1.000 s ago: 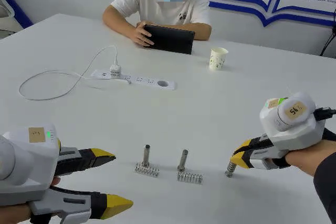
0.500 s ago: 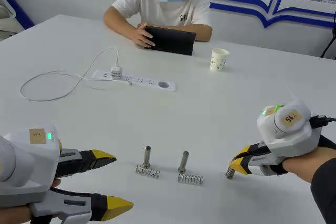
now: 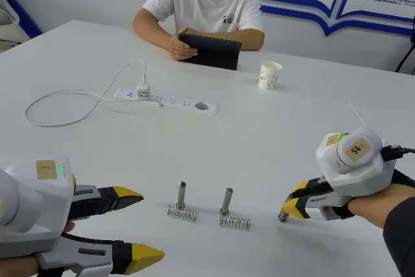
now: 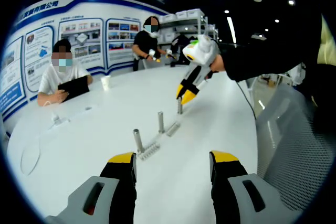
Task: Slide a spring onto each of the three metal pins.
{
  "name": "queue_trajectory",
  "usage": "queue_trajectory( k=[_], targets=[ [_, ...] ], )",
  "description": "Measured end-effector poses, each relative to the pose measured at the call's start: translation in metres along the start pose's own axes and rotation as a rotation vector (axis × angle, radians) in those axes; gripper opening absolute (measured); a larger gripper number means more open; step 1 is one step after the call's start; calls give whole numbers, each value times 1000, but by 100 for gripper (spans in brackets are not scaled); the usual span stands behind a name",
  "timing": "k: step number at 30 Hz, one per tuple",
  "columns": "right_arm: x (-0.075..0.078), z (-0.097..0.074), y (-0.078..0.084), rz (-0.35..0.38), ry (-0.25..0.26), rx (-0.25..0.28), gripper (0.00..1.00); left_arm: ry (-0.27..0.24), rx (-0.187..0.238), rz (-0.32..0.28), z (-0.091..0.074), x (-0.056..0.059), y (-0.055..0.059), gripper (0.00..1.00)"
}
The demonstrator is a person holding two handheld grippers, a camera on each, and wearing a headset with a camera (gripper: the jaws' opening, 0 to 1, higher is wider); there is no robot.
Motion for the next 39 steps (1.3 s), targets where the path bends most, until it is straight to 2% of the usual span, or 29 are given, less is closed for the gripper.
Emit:
queue_trajectory(
  k=[11,20,27,39],
  targets=[
    [-4,-13,-8,-22,13,35,21,6,0,6,3,0,-1,57],
    [-21,-21,-32,-72,-16,93,21,12,1,14,4,1,-4,57],
    [-40,-10,-41,-123,-71,85,21,13,4,18,4,2,-5,57],
    [-56,12,-41,-159,-141,57,21,10,3,19,2,3,-6,57]
  ],
)
Point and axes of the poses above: the centre of the closed fingertips' face, and the gripper's own axes: z roughly forward along the fingers, x roughly to its right, y roughly out of its underside, the point moved 3 cm from there along -z, roughly backward along the fingers, and after that the axes turned 9 degrees about -y, right-handed, at the moved point
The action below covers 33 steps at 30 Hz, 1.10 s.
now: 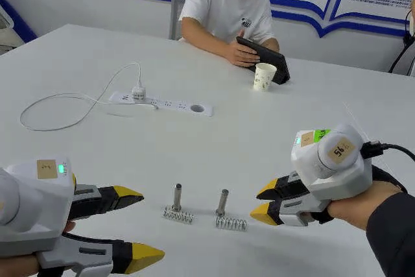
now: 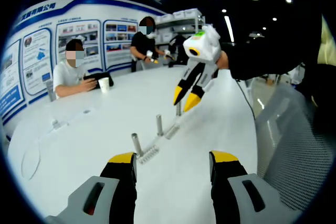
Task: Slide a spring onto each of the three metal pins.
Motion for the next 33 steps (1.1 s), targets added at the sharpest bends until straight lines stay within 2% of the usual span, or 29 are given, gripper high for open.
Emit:
queue_trajectory(
  k=[10,16,33],
  targets=[
    [0,17,9,1,-42,-32,19,1,-5,1,0,0,0,57],
    [-2,29,14,-17,-69,-71,18,5,-9,1,1,1,1,56],
    [5,46,24,-60,-110,-154,16,9,-18,-3,2,2,5,55]
  ],
)
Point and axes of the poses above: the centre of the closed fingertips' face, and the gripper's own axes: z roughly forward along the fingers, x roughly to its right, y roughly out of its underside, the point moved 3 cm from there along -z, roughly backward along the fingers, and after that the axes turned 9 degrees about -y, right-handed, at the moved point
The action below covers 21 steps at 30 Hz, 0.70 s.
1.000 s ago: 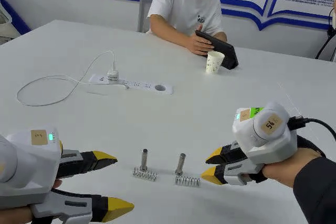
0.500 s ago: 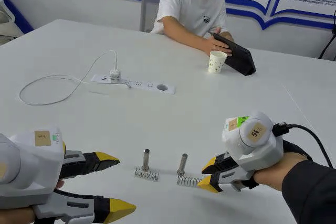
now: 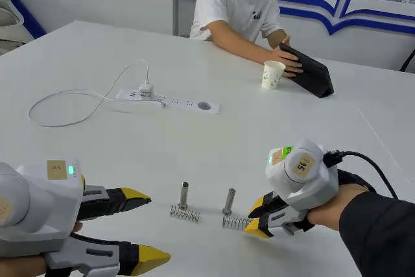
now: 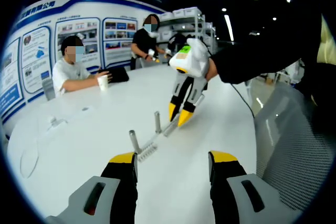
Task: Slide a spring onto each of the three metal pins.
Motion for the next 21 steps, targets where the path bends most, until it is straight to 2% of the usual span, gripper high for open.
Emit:
queue_trajectory(
  k=[13,21],
  targets=[
    [0,6,5,-5,-22,-30,14,12,-6,-1,2,2,2,54],
    [-1,6,5,4,-31,-31,12,25,-9,3,4,5,2,53]
  ],
)
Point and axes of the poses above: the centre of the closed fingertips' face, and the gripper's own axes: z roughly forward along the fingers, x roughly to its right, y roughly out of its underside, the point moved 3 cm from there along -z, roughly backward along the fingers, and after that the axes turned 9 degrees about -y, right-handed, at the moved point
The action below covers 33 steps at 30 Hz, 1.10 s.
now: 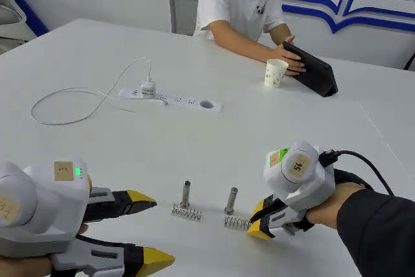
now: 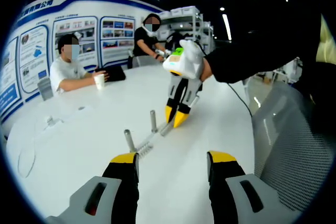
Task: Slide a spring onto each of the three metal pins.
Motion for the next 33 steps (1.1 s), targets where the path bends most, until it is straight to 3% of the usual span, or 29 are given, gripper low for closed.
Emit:
queue_trajectory(
  k=[26,33],
  targets=[
    [-27,-16,-10,-29,-5,-3,11,71,-21,49,21,12,-3,48],
    [-43,-25,-23,-62,-18,15,11,88,-20,68,24,16,-6,47]
  ],
)
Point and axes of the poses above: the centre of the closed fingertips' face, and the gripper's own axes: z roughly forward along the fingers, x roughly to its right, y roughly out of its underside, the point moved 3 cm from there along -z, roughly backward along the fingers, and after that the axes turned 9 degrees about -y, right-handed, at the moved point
